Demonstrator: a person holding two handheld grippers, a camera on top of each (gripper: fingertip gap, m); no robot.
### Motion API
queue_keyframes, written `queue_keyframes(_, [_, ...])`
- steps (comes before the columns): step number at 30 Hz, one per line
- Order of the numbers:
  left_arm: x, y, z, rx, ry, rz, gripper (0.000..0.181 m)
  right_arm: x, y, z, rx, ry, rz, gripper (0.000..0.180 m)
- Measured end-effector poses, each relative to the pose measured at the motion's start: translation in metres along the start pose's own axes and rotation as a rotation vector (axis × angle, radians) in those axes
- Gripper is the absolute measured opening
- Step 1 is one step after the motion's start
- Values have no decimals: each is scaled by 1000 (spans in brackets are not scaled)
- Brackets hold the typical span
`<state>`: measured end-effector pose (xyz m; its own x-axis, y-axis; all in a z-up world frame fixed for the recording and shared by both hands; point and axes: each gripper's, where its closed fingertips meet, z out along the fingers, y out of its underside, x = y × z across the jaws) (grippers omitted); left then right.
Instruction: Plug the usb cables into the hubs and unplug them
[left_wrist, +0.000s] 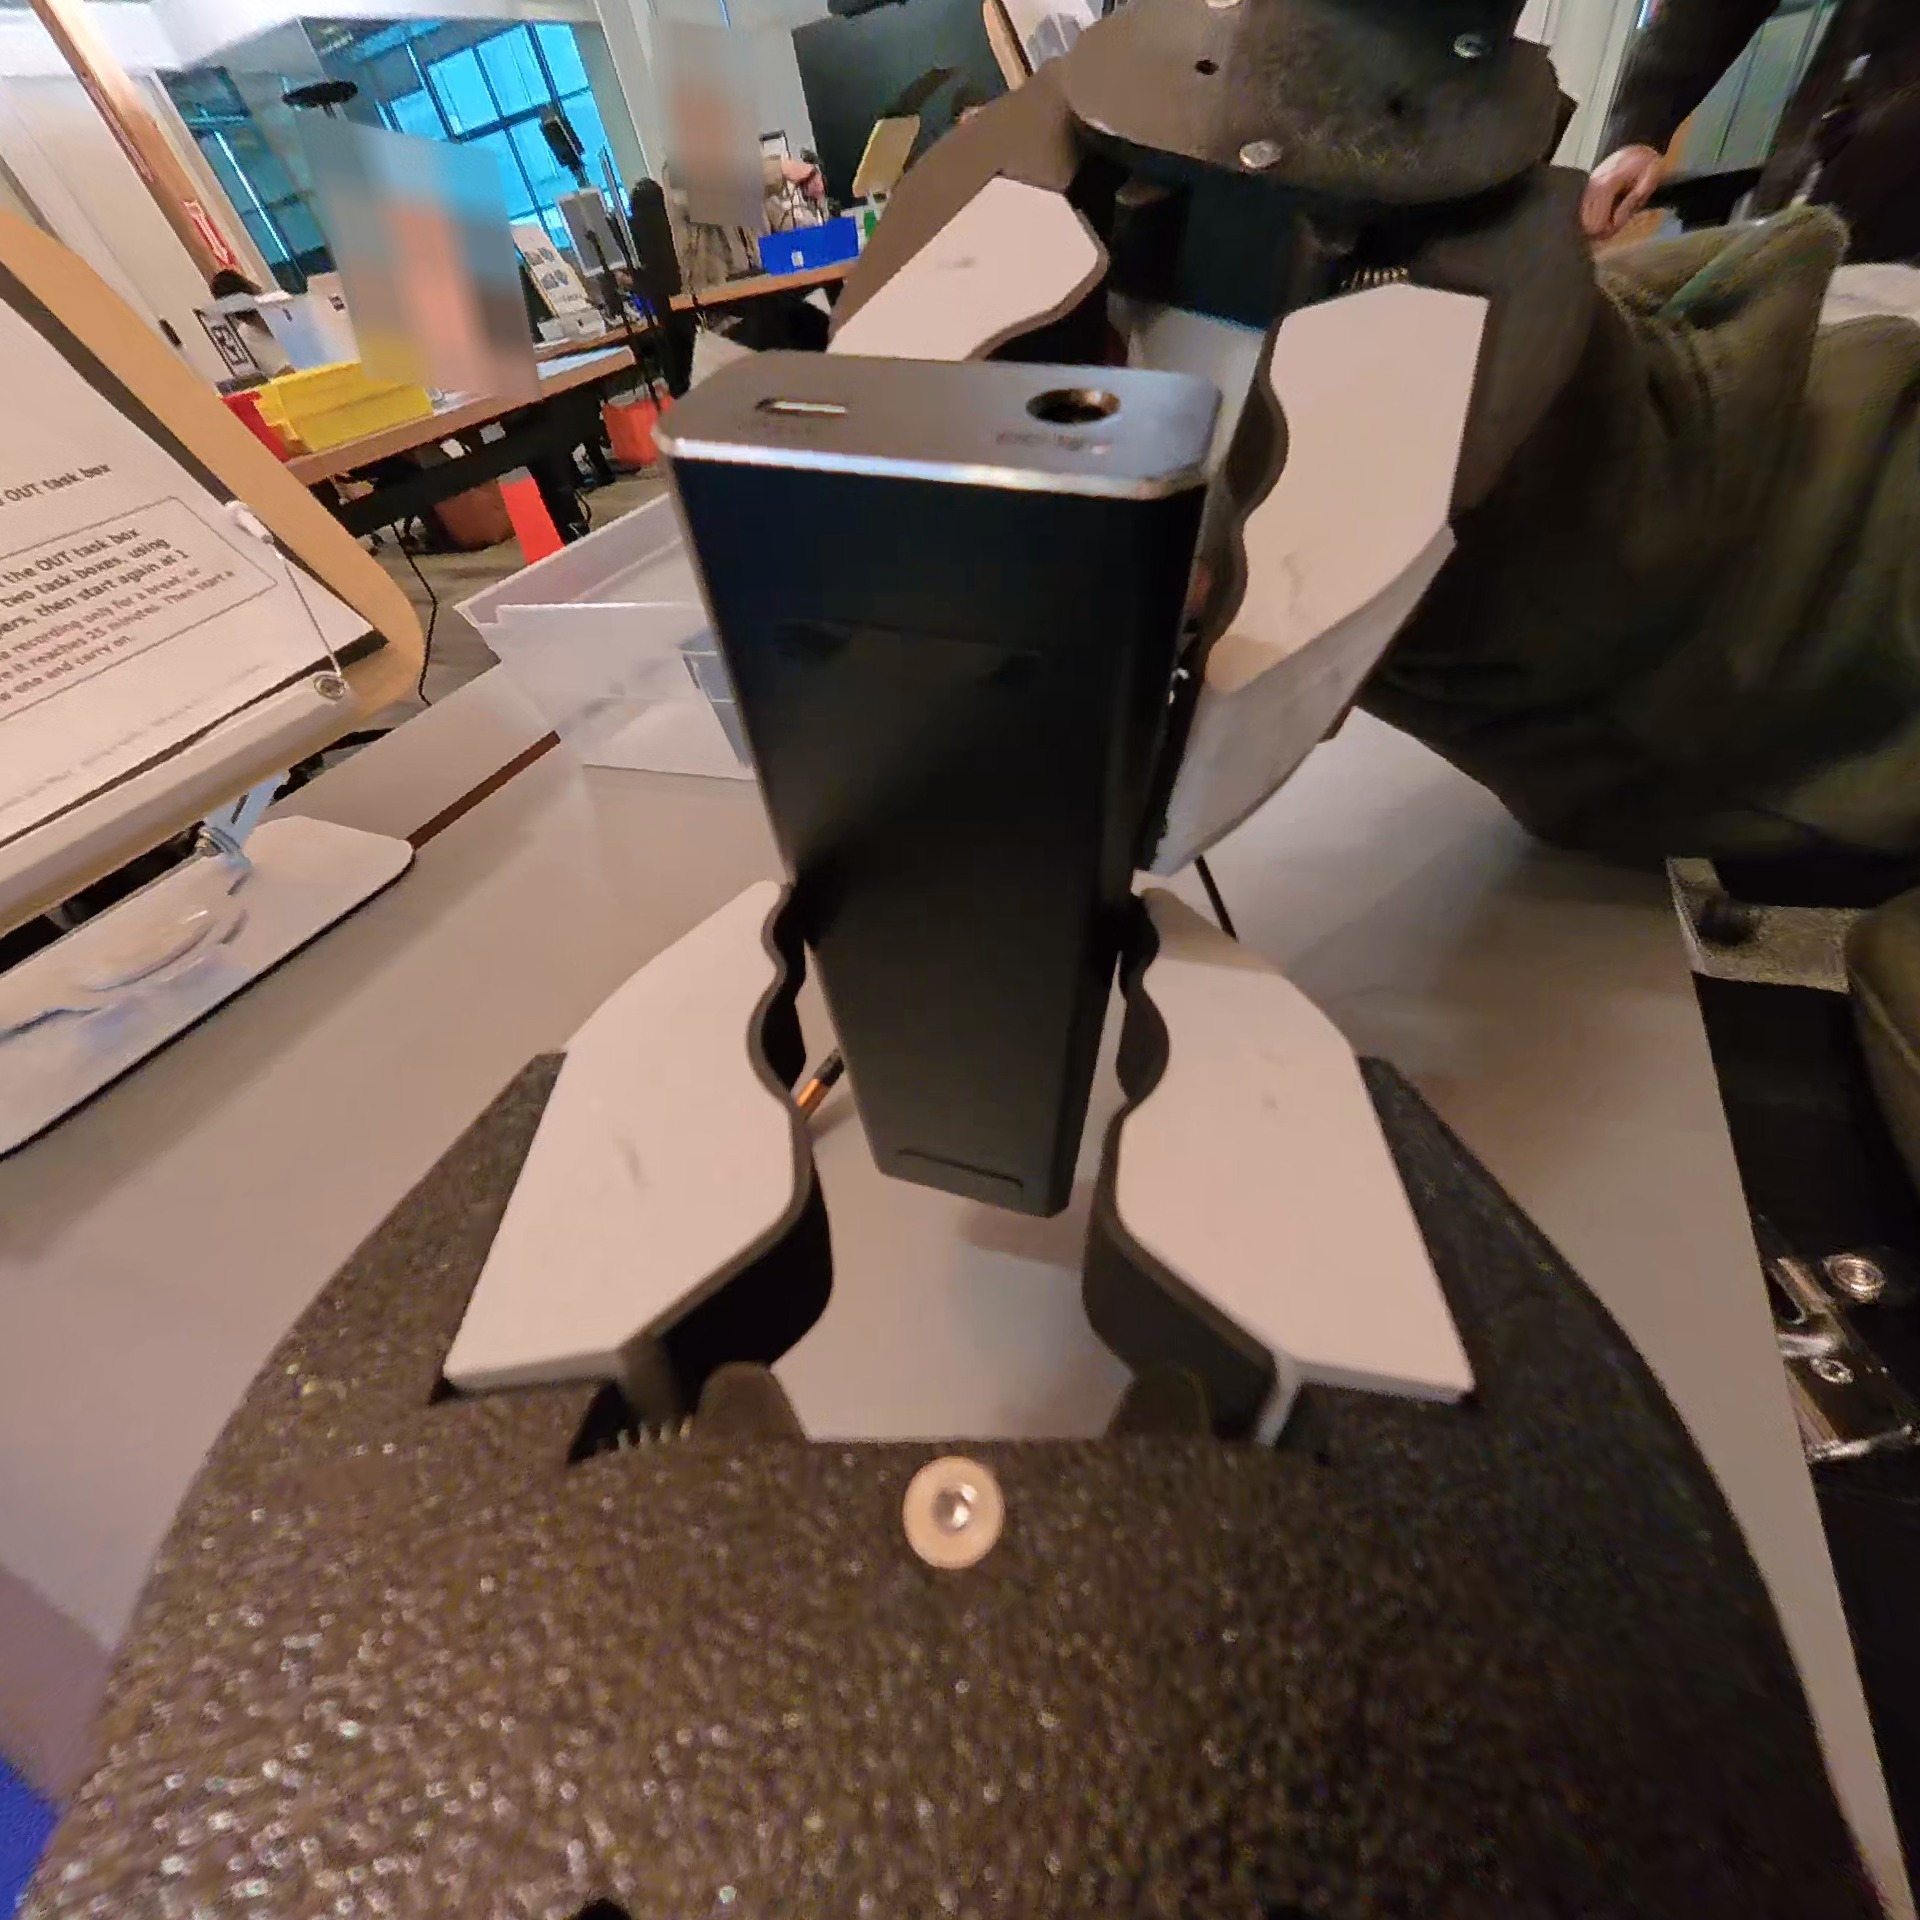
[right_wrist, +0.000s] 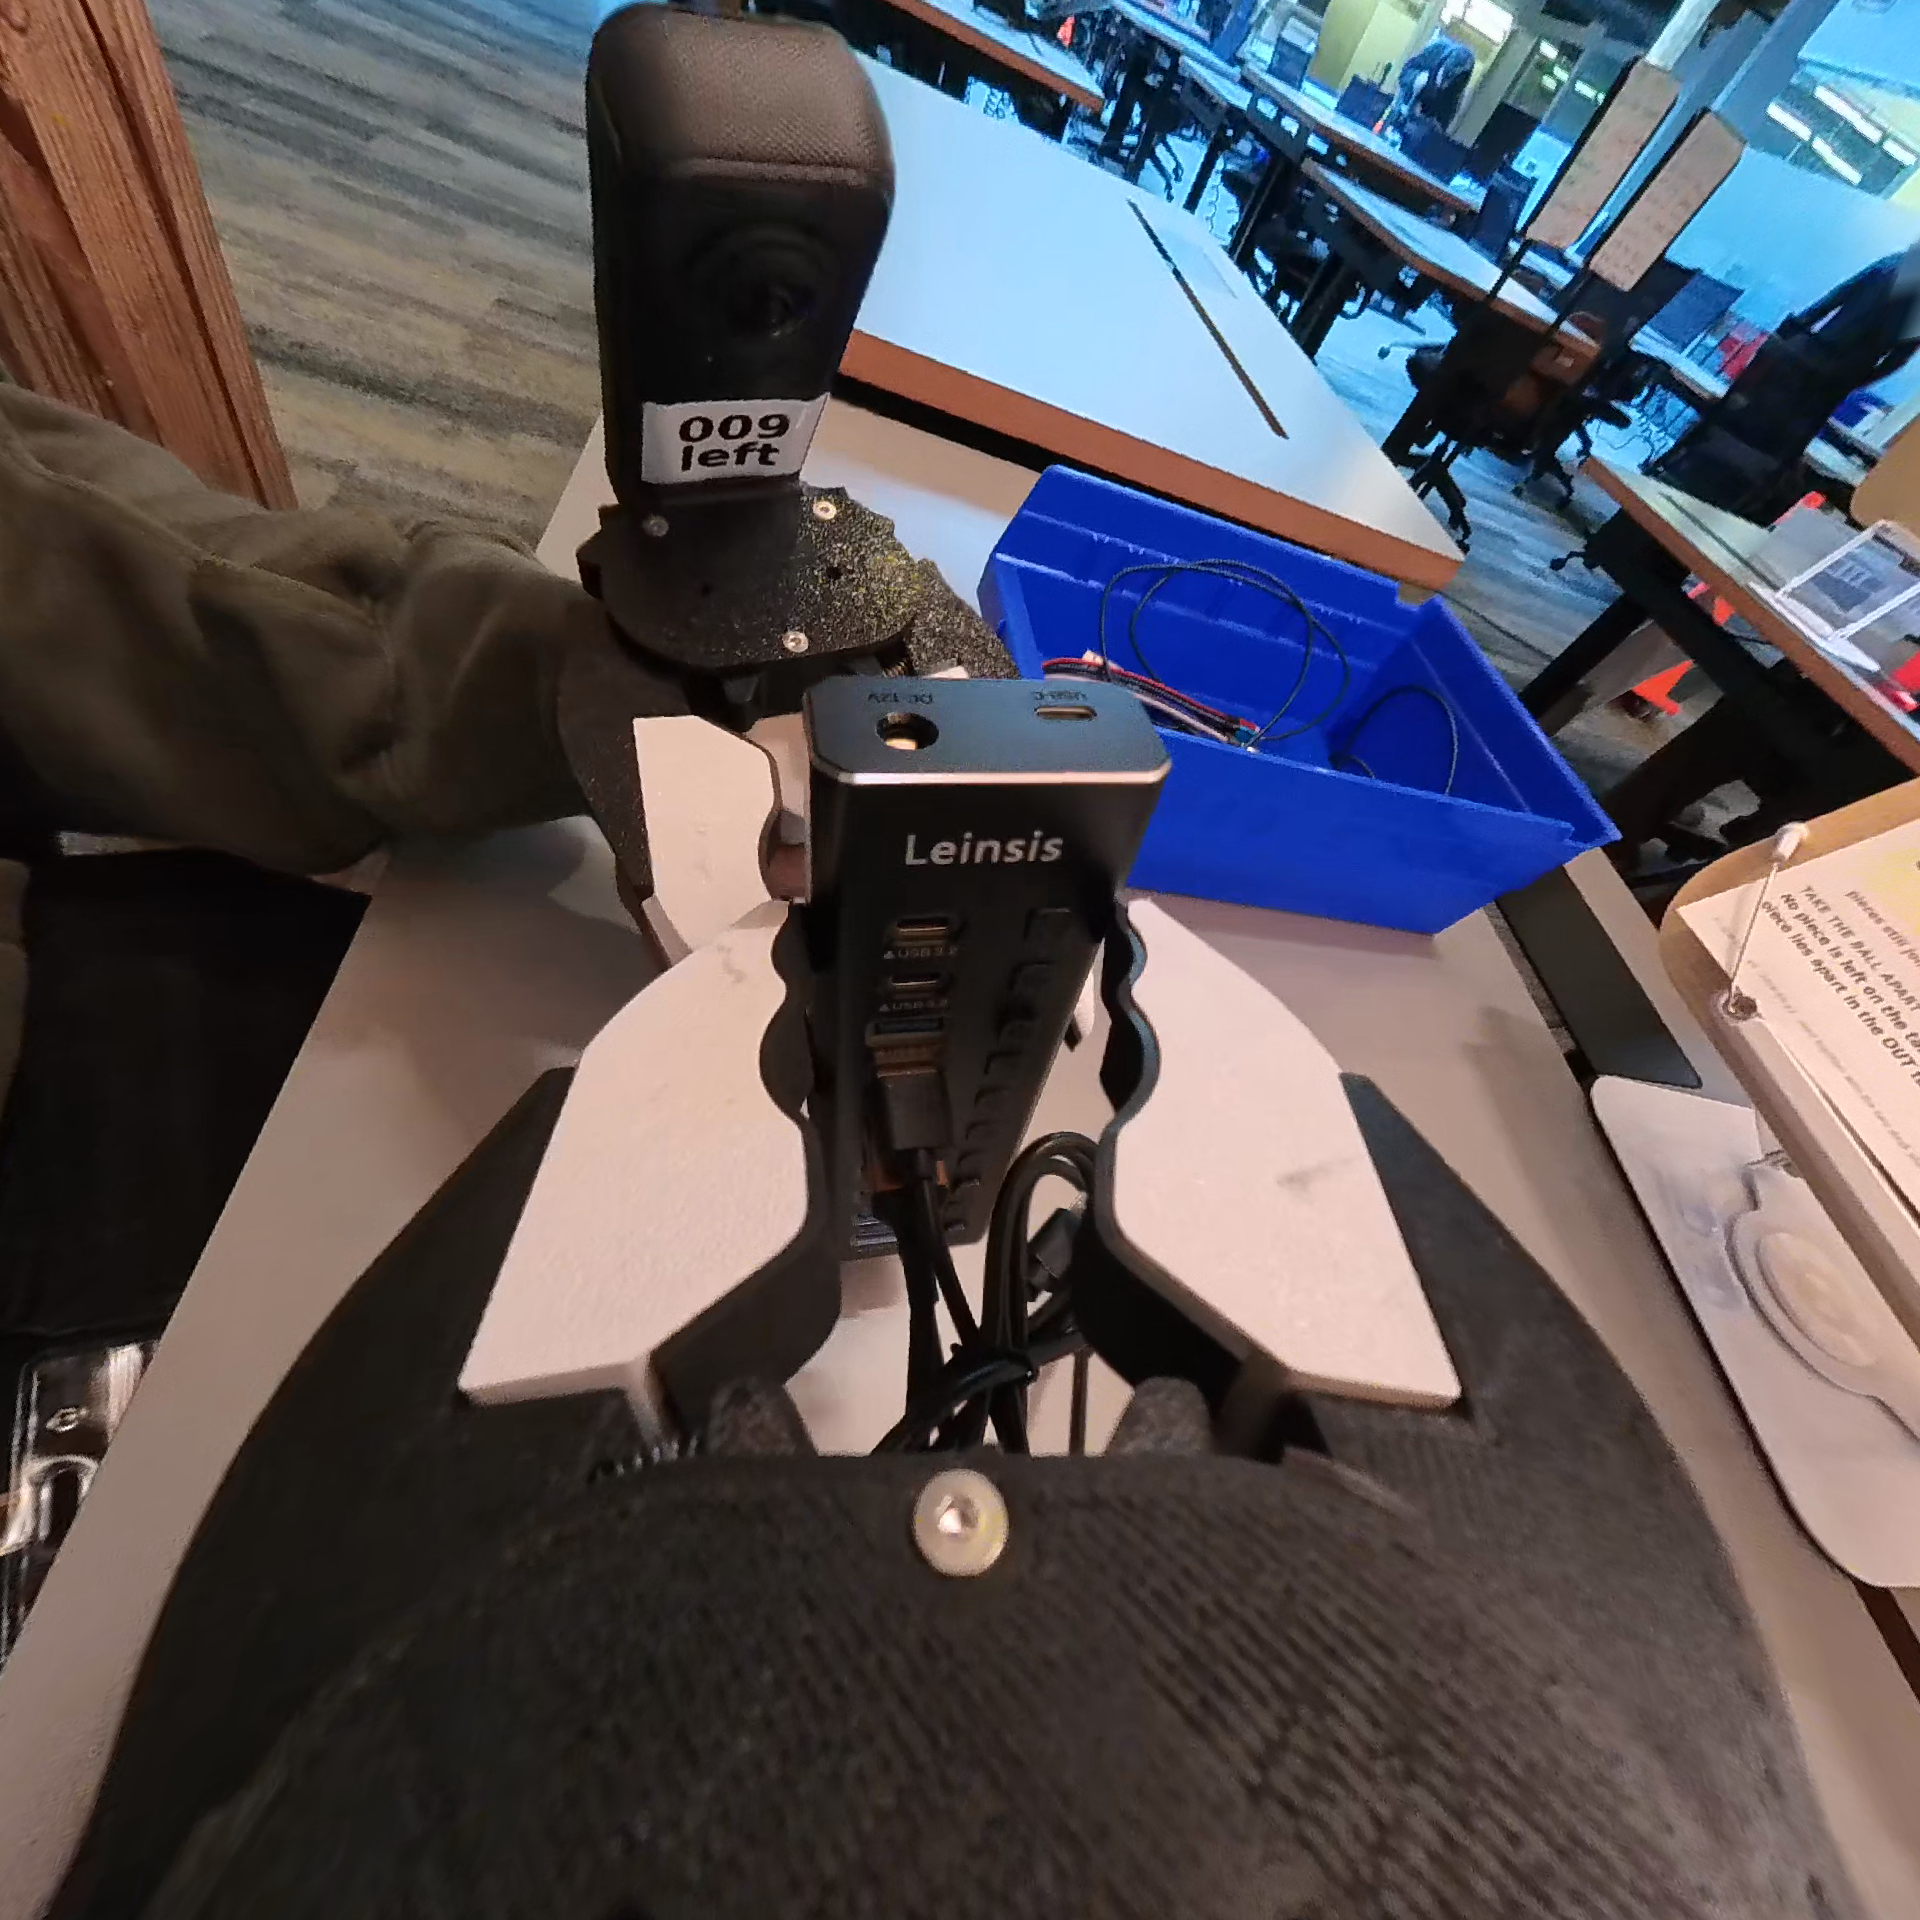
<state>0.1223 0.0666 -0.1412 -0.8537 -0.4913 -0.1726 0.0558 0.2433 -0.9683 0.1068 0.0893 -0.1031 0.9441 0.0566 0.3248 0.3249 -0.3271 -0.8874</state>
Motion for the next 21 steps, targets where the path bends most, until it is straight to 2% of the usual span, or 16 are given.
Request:
queue_keyframes(6, [6, -2, -4, 62, 74, -33, 57, -3, -1, -6, 29, -50, 48, 54])
queue_keyframes(12, [-8, -3, -12, 112, 51, -121, 57, 18, 2, -37, -30, 56, 118, 54])
queue_keyframes(13, [-12, -5, -15, 128, 40, -127, 57, 19, -1, -39, -6, 61, 135, 49])
queue_keyframes(16, [-17, -8, -21, 144, 27, -133, 57, 9, 1, -29, 4, -6, 194, 39])
queue_keyframes(21, [-15, -9, -26, 145, 29, -92, 56, -4, 10, -4, -84, -9, 139, 37])
